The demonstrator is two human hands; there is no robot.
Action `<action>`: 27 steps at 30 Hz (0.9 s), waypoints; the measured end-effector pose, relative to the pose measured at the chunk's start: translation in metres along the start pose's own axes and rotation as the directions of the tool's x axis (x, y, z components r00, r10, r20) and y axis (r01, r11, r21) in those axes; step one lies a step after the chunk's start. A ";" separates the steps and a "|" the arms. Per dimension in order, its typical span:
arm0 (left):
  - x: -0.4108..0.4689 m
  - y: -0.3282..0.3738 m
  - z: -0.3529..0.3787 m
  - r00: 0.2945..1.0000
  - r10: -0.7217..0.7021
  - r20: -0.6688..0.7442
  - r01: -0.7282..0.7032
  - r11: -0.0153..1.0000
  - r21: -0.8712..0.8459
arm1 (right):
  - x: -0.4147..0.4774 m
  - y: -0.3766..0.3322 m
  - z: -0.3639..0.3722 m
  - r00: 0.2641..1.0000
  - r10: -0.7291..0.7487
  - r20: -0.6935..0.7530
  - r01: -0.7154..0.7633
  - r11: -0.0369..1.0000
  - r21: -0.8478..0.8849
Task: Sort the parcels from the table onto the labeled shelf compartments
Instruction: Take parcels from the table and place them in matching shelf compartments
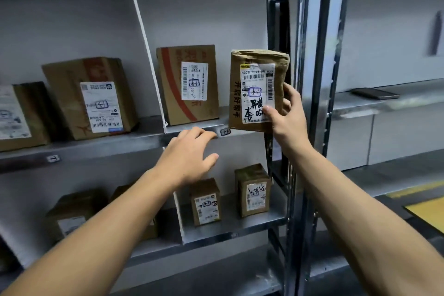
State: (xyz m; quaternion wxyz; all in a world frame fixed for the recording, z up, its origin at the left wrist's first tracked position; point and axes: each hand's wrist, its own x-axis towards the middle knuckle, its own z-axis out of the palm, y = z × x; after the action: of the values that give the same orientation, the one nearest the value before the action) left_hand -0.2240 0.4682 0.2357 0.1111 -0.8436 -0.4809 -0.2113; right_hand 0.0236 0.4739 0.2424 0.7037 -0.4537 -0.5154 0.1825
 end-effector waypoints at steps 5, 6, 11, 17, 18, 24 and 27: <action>0.032 -0.002 0.000 0.997 0.030 -0.071 -0.031 1.000 -0.006 | 0.050 0.013 0.009 0.999 -0.023 0.023 0.024 0.999 -0.042; 0.038 -0.002 0.001 0.997 0.025 -0.075 -0.025 1.000 -0.004 | 0.058 0.017 0.011 0.999 -0.026 0.034 0.028 0.998 -0.049; 0.059 -0.005 0.007 0.997 0.002 -0.072 -0.001 1.000 0.026 | 0.093 0.033 0.019 0.994 -0.015 0.104 0.024 0.996 -0.086; 0.075 -0.010 0.011 0.996 -0.015 -0.090 0.018 1.000 0.024 | 0.121 0.049 0.023 0.980 0.021 0.196 0.007 0.990 -0.144; 0.078 -0.010 0.011 0.995 -0.017 -0.099 0.019 1.000 0.014 | 0.126 0.051 0.021 0.978 0.018 0.209 0.018 0.986 -0.166; 0.087 -0.006 0.019 0.996 0.003 -0.093 -0.007 0.999 -0.040 | 0.135 0.058 0.014 0.966 0.031 0.257 0.048 0.953 -0.298; 0.088 -0.005 0.021 0.994 -0.005 -0.112 -0.003 0.997 -0.080 | 0.137 0.060 0.015 0.969 0.043 0.243 0.036 0.949 -0.313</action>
State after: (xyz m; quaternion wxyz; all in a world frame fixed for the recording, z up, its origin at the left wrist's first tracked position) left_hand -0.1839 0.5462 0.2572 0.1041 -0.8340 -0.4656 -0.2772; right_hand 0.0782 0.6110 0.2707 0.5524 -0.5349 -0.6205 0.1540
